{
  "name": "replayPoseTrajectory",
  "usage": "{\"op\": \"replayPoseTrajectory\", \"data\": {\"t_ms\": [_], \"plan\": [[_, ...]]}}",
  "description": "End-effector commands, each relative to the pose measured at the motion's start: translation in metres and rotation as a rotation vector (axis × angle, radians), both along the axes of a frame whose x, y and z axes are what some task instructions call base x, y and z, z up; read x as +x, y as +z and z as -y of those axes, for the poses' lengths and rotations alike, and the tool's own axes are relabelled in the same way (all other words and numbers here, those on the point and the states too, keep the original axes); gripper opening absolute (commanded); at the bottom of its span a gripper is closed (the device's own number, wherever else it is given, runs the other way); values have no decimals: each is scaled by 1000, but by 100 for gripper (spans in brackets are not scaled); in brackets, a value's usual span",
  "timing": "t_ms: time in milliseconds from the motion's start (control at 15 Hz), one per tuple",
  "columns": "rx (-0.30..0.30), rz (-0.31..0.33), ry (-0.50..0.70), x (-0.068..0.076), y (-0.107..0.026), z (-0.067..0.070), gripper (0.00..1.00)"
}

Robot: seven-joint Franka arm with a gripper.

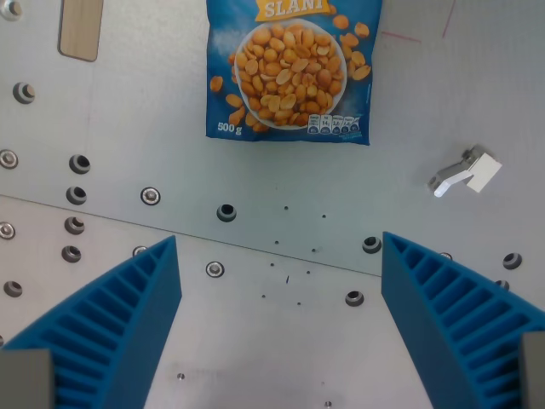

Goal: Rotate around base positive z

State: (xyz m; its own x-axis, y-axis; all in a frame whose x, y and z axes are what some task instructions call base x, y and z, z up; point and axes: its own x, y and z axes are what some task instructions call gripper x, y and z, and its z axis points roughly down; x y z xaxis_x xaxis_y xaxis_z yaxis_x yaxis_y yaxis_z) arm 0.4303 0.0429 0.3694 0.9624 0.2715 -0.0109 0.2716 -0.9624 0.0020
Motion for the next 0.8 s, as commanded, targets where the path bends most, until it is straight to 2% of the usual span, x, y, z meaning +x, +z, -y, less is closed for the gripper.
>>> {"op": "replayPoseTrajectory", "data": {"t_ms": [67, 800], "plan": [[0, 7, 13, -1, 3, 0, 100], [0, 7, 160, -1, 3, 0, 100]]}}
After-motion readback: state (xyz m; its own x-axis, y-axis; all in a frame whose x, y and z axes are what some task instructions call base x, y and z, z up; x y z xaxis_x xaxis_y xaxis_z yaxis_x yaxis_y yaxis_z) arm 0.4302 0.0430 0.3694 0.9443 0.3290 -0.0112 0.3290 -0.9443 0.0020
